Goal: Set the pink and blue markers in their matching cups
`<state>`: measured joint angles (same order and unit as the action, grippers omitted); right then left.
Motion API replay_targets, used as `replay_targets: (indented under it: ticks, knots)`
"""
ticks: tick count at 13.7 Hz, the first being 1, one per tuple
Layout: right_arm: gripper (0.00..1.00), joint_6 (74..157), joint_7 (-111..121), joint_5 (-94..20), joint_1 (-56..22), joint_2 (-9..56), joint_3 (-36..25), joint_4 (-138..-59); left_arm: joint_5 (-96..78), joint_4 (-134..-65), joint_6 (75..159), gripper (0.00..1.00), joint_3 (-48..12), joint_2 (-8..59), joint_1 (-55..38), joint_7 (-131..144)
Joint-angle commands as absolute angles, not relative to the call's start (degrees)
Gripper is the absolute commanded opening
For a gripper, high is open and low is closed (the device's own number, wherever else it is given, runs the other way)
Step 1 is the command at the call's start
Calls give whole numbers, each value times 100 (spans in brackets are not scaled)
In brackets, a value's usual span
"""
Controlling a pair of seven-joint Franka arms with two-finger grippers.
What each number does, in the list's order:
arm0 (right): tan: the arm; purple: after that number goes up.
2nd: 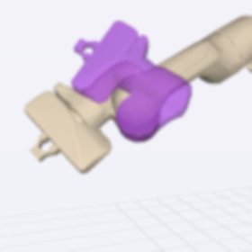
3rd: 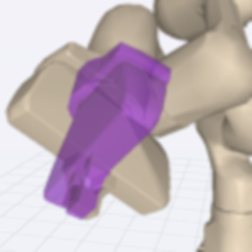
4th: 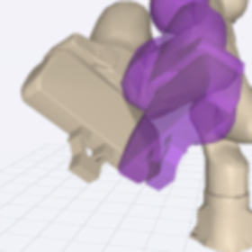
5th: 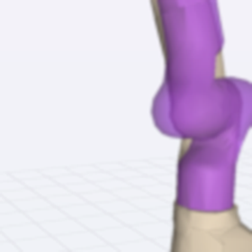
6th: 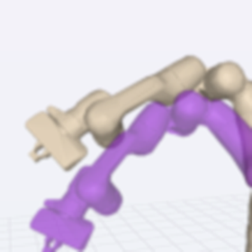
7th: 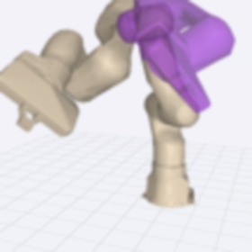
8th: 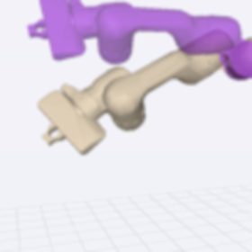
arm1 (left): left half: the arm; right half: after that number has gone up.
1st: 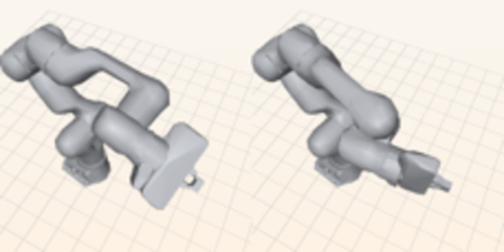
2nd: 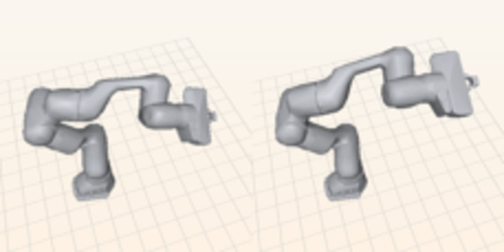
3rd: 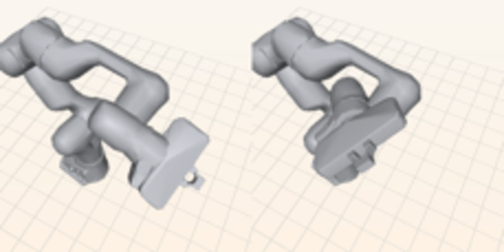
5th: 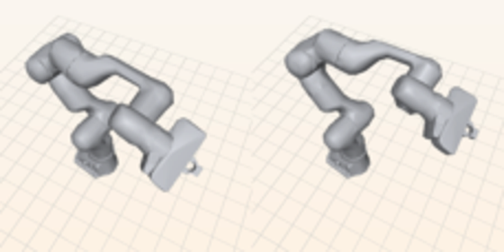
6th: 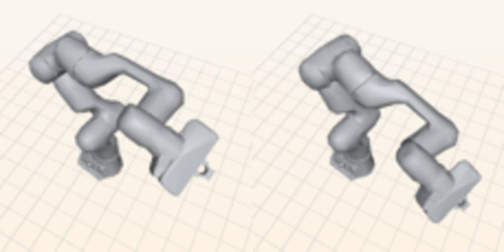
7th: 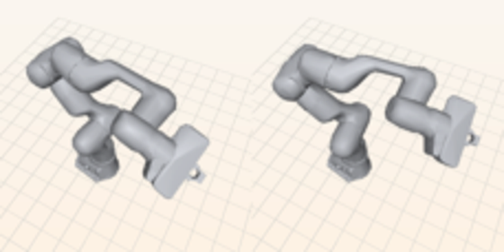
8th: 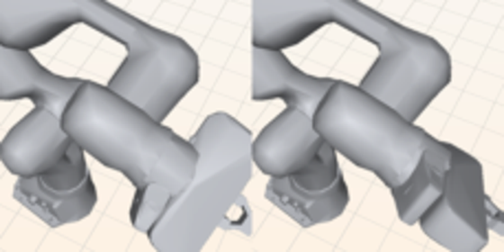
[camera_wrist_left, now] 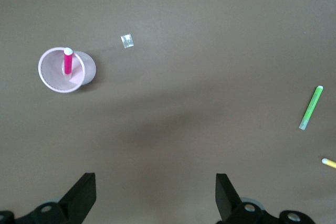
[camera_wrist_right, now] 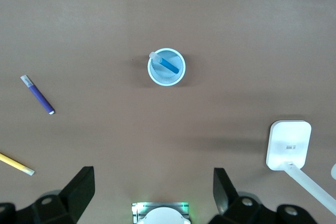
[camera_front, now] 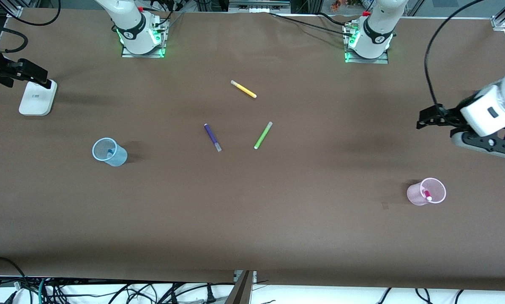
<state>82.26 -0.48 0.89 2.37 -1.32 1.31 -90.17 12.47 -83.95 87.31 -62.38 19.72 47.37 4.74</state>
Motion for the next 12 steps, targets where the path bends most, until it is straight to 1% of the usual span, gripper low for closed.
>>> replay_targets:
  ticks: [1, 4, 5, 6, 7, 8, 9, 10, 11, 12]
  knots:
    - [100, 8095, -62, 123, 246, -88, 88, -8868, 1406, -8130, 8351, 100, -6144, 2004, 4239, 1122]
    - [100, 8095, -62, 123, 246, -88, 88, -8868, 1363, -8147, 8156, 100, -6205, 1934, 4149, 1407]
    - [100, 8095, -62, 123, 246, -88, 88, -8868, 1371, -8174, 8165, 100, -6162, 1820, 4053, 1302]
    - [100, 8095, -62, 123, 246, -88, 88, -8868, 1397, -8139, 8104, 100, -5987, 1811, 3782, 1283]
    - [100, 8095, -62, 132, 246, -88, 79, -8868, 1337, -8095, 8060, 100, -5289, 1802, 3196, 1187]
    - [100, 8095, -62, 123, 255, -88, 79, -8868, 1275, -7825, 7955, 100, -4238, 1663, 2268, 952]
    - [100, 8095, -62, 123, 246, -88, 79, -8868, 918, -7648, 7858, 100, -3271, 1522, 1537, 706]
    - [100, 8095, -62, 123, 246, -88, 79, -8868, 427, -7655, 7866, 100, -2408, 1373, 1007, 520]
    - [100, 8095, -62, 114, 246, -88, 79, -8868, 196, -7681, 7892, 100, -1773, 1284, 602, 362]
    - [100, 8095, -62, 106, 246, -88, 79, -8868, 159, -7864, 7997, 100, -1340, 1118, 302, 169]
